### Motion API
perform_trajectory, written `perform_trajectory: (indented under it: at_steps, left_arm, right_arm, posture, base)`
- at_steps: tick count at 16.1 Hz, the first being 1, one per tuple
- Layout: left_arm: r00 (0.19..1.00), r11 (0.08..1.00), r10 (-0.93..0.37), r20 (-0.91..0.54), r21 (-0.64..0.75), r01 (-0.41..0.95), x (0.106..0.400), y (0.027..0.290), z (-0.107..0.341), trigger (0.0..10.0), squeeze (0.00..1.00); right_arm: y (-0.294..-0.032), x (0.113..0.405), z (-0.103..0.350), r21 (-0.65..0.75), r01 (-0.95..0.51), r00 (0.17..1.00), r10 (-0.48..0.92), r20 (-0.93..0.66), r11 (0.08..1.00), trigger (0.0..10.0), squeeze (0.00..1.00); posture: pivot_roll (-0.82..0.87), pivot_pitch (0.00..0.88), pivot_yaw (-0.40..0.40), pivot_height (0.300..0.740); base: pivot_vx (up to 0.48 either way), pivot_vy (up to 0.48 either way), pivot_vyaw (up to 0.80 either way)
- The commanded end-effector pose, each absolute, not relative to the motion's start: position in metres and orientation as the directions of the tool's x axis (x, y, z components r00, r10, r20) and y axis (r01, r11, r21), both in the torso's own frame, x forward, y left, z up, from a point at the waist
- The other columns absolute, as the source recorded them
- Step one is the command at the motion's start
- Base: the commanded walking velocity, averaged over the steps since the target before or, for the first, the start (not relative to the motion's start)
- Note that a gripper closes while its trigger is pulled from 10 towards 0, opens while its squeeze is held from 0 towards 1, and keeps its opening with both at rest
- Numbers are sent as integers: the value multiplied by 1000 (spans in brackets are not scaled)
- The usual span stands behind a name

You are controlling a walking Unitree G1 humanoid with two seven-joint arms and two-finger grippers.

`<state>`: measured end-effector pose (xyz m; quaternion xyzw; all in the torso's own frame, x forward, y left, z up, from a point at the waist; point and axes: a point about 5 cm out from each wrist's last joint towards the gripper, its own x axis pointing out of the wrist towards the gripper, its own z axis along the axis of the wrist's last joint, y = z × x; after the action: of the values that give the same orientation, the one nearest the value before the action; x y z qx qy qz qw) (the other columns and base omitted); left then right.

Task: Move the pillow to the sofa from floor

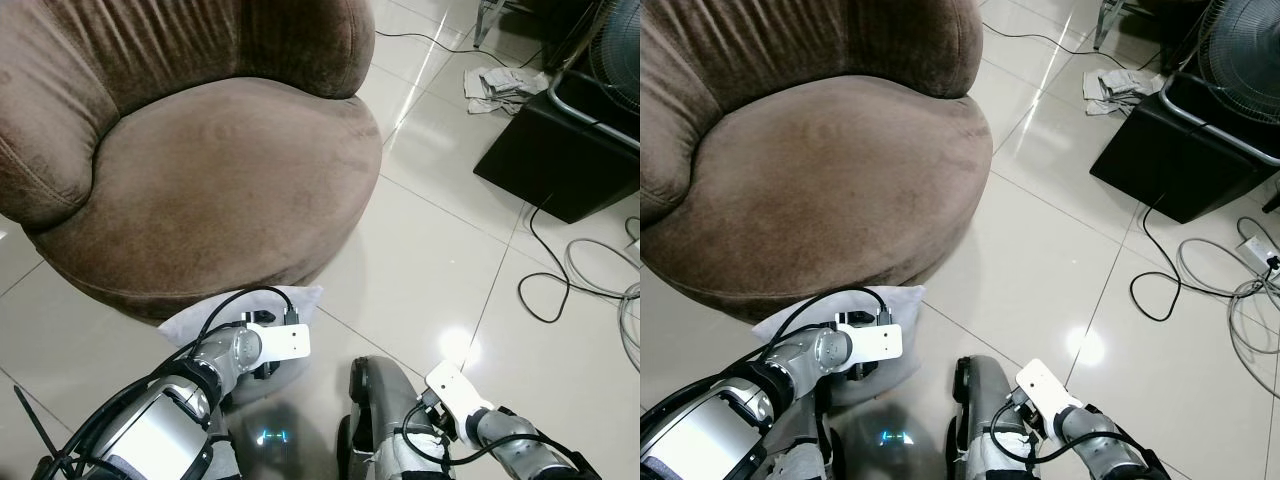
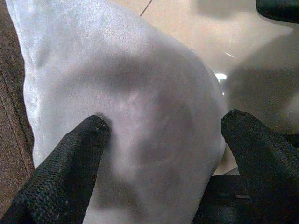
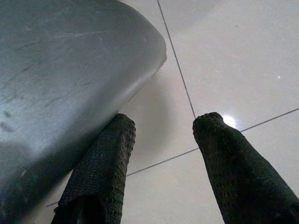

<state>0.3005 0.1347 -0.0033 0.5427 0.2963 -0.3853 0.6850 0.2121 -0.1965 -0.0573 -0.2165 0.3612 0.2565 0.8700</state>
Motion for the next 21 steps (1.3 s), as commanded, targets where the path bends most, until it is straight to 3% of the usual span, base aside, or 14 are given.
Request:
perform_trajectory:
  at_steps: [1, 2, 3, 4, 7, 8, 10, 11, 12, 17, 21]
  left_arm:
    - [520, 117, -206, -829, 506, 854, 299, 134, -5, 10000, 0]
    - [522, 118, -202, -829, 508, 853, 299, 136, -5, 10000, 0]
    - [654, 386, -364, -663, 531, 754, 321, 120, 25, 10000, 0]
    - [829, 720, -439, -346, 416, 556, 345, 122, 72, 10000, 0]
    - [905, 875, -356, -231, 258, 410, 344, 148, 80, 10000, 0]
    - [943, 938, -268, -198, 171, 303, 339, 164, 78, 10000, 0]
    - [972, 984, -155, -177, 64, 169, 336, 178, 74, 10000, 0]
    - [977, 990, -116, -179, 56, 128, 335, 183, 71, 10000, 0]
    - [978, 991, -108, -177, 53, 119, 334, 183, 71, 10000, 0]
    - [966, 986, -152, -210, 40, 164, 329, 169, 65, 10000, 0]
    - [958, 980, -154, -241, 88, 180, 323, 167, 58, 10000, 0]
  right_arm:
    - [-191, 208, -61, -171, -613, 588, 301, -751, 771, 10000, 0]
    - [-189, 209, -61, -171, -612, 588, 299, -752, 772, 10000, 0]
    - [-186, 211, -61, -164, -598, 588, 290, -755, 784, 10000, 0]
    - [-181, 214, -61, -149, -571, 596, 283, -751, 807, 10000, 0]
    - [-172, 219, -59, -131, -543, 618, 289, -731, 829, 10000, 0]
    - [-170, 222, -58, -120, -515, 634, 283, -720, 849, 10000, 0]
    - [-166, 225, -57, -108, -489, 644, 275, -714, 865, 10000, 0]
    - [-138, 273, -19, -109, -544, 709, 386, -590, 832, 10000, 0]
    - [-130, 285, -6, -111, -561, 722, 418, -552, 820, 10000, 0]
    - [-115, 295, 2, -146, -575, 726, 420, -544, 805, 10000, 0]
    - [-127, 292, 4, -126, -557, 746, 428, -511, 821, 10000, 0]
  posture:
    - [-5, 187, -143, 598]
    - [18, 161, -143, 598]
    - [33, 132, -137, 598]
    - [46, 100, -131, 598]
    - [55, 61, -118, 598]
    - [59, 31, -107, 608]
    - [63, 6, -100, 628]
    - [66, 0, -95, 643]
    - [66, 0, -95, 648]
    - [57, 0, -88, 695]
    - [49, 0, -87, 695]
  base:
    - [0, 0, 0]
    - [0, 0, 0]
    - [0, 0, 0]
    - [0, 0, 0]
    - [0, 0, 0]
    - [0, 0, 0]
    - [0, 0, 0]
    - [0, 0, 0]
    - [0, 0, 0]
    - [0, 0, 0]
    - [0, 0, 0]
